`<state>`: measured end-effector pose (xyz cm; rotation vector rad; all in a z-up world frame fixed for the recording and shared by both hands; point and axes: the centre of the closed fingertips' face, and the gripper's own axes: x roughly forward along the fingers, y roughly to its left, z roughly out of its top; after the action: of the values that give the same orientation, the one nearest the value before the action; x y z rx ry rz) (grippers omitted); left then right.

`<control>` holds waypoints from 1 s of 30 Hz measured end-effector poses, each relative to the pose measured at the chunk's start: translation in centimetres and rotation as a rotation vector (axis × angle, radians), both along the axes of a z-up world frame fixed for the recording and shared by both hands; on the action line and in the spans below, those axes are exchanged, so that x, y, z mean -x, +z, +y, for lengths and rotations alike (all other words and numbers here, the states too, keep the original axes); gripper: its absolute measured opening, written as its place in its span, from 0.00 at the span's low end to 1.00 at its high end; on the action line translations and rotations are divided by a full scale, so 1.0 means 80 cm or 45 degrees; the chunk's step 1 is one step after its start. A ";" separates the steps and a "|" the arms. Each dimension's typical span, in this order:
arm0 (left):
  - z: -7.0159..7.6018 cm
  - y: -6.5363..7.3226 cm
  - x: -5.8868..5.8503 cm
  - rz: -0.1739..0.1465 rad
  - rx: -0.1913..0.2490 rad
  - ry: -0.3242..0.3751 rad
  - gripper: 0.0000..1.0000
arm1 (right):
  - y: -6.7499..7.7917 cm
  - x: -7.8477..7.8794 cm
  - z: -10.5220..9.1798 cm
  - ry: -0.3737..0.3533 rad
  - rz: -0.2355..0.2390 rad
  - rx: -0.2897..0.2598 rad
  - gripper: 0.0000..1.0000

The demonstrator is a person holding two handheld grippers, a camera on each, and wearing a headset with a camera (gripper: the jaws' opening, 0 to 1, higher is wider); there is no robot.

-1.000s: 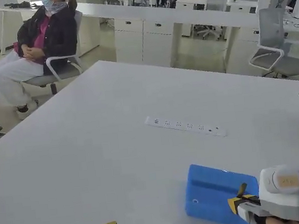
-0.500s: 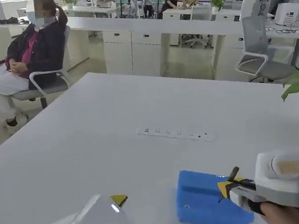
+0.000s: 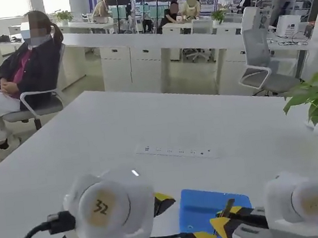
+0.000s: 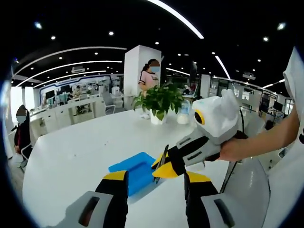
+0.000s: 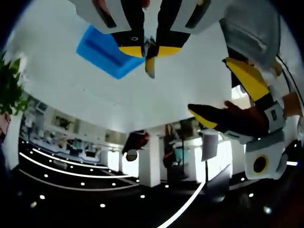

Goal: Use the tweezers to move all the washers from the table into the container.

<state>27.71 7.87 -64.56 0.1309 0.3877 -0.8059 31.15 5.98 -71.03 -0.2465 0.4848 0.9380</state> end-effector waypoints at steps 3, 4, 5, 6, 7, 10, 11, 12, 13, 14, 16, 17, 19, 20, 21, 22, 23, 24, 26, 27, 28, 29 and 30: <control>-0.011 0.003 0.005 0.012 -0.002 -0.068 0.35 | 0.001 0.024 0.006 0.043 0.017 -0.014 0.05; -0.014 0.004 0.007 0.016 -0.002 -0.087 0.31 | 0.001 0.031 0.008 0.056 0.020 -0.015 0.05; -0.016 0.004 0.008 0.016 -0.003 -0.101 0.27 | 0.001 0.037 0.010 0.068 0.026 -0.017 0.05; -0.020 0.005 0.012 0.016 -0.008 -0.132 0.23 | 0.000 0.044 0.010 0.072 0.030 -0.017 0.05; -0.023 0.005 0.016 0.023 -0.010 -0.161 0.22 | 0.000 0.047 0.010 0.071 0.031 -0.016 0.05; -0.033 0.001 0.028 0.050 -0.034 -0.261 0.19 | -0.001 0.058 0.008 0.073 0.048 -0.023 0.05; -0.036 0.000 0.030 0.042 -0.048 -0.278 0.19 | 0.000 0.061 0.007 0.074 0.050 -0.026 0.05; -0.038 -0.002 0.033 0.044 -0.062 -0.298 0.17 | 0.002 0.065 0.007 0.075 0.047 -0.025 0.05; -0.041 -0.004 0.037 0.044 -0.080 -0.331 0.15 | 0.003 0.066 0.006 0.074 0.041 -0.022 0.05; -0.044 -0.006 0.040 0.030 -0.107 -0.363 0.14 | 0.006 0.068 0.005 0.073 0.038 -0.022 0.05; -0.050 -0.009 0.045 0.009 -0.149 -0.411 0.12 | 0.008 0.071 0.005 0.075 0.038 -0.020 0.05; -0.052 -0.010 0.046 0.001 -0.161 -0.426 0.13 | 0.008 0.072 0.004 0.076 0.031 -0.015 0.05; -0.056 -0.014 0.048 0.002 -0.180 -0.447 0.16 | 0.008 0.074 0.003 0.075 0.021 0.005 0.05; -0.057 -0.016 0.049 0.014 -0.178 -0.454 0.15 | 0.010 0.075 0.003 0.073 0.017 0.009 0.05; -0.059 -0.015 0.049 0.017 -0.164 -0.460 0.14 | 0.008 0.076 0.001 0.071 0.011 0.030 0.05; -0.060 -0.016 0.049 0.024 -0.161 -0.463 0.13 | 0.007 0.076 0.001 0.071 0.007 0.035 0.05; -0.060 -0.017 0.051 0.027 -0.159 -0.472 0.14 | 0.006 0.077 0.001 0.073 0.005 0.044 0.05; -0.060 -0.017 0.052 0.024 -0.156 -0.477 0.15 | 0.005 0.078 0.000 0.073 0.006 0.052 0.05; -0.061 -0.019 0.053 0.032 -0.159 -0.481 0.15 | 0.001 0.081 0.001 0.083 0.000 0.071 0.05; -0.061 -0.020 0.054 0.031 -0.165 -0.489 0.14 | -0.002 0.083 0.001 0.089 -0.006 0.086 0.05; -0.062 -0.020 0.055 0.033 -0.166 -0.492 0.13 | -0.005 0.084 0.002 0.098 -0.016 0.107 0.05; -0.062 -0.020 0.055 0.033 -0.166 -0.495 0.12 | -0.007 0.084 0.001 0.103 -0.023 0.123 0.05; -0.062 -0.020 0.057 0.030 -0.164 -0.504 0.10 | -0.010 0.087 0.002 0.110 -0.028 0.140 0.05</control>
<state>23.13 2.92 -66.13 0.3255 0.4428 -1.1732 24.17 6.17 -71.79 -0.3792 0.5096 0.9931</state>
